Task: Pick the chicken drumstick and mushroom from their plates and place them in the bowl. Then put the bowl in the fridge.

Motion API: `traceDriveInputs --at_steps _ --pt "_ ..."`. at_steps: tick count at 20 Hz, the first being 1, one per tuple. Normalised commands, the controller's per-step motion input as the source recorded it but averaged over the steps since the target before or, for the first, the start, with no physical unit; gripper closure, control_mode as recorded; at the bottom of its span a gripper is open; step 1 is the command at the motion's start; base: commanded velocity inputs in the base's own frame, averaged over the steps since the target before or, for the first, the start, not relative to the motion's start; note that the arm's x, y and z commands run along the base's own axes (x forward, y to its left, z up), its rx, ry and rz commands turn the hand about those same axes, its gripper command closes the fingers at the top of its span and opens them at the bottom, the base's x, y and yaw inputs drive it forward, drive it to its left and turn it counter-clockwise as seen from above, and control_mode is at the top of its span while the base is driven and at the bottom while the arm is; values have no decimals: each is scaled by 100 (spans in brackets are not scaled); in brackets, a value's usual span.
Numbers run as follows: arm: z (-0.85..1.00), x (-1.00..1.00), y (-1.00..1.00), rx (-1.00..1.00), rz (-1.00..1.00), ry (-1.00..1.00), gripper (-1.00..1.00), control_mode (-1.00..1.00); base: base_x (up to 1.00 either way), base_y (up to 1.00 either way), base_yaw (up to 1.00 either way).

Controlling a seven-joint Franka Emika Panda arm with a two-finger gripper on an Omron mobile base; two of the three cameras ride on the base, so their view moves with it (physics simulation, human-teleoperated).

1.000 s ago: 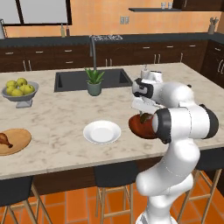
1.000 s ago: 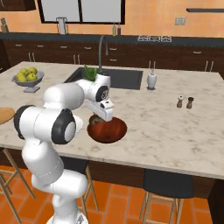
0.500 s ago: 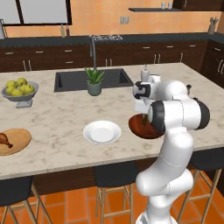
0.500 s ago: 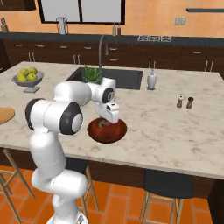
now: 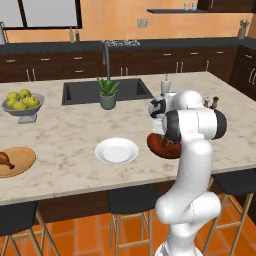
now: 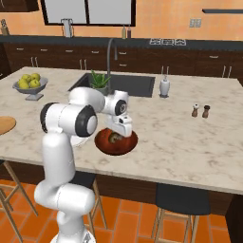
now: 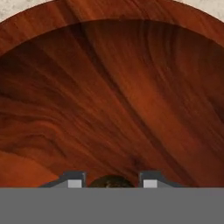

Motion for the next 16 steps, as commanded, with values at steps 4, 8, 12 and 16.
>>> traceDriveInputs --at_steps 4,8,12,16 --pt "-36 9 0 -2 0 1 -100 -100 0 0 0" --pt "-3 -2 0 0 0 0 -100 -100 0 0 0" --pt "11 -40 0 0 0 -12 -100 -100 0 0 0" --pt "47 -73 4 -1 0 -15 -100 -100 0 0 0"
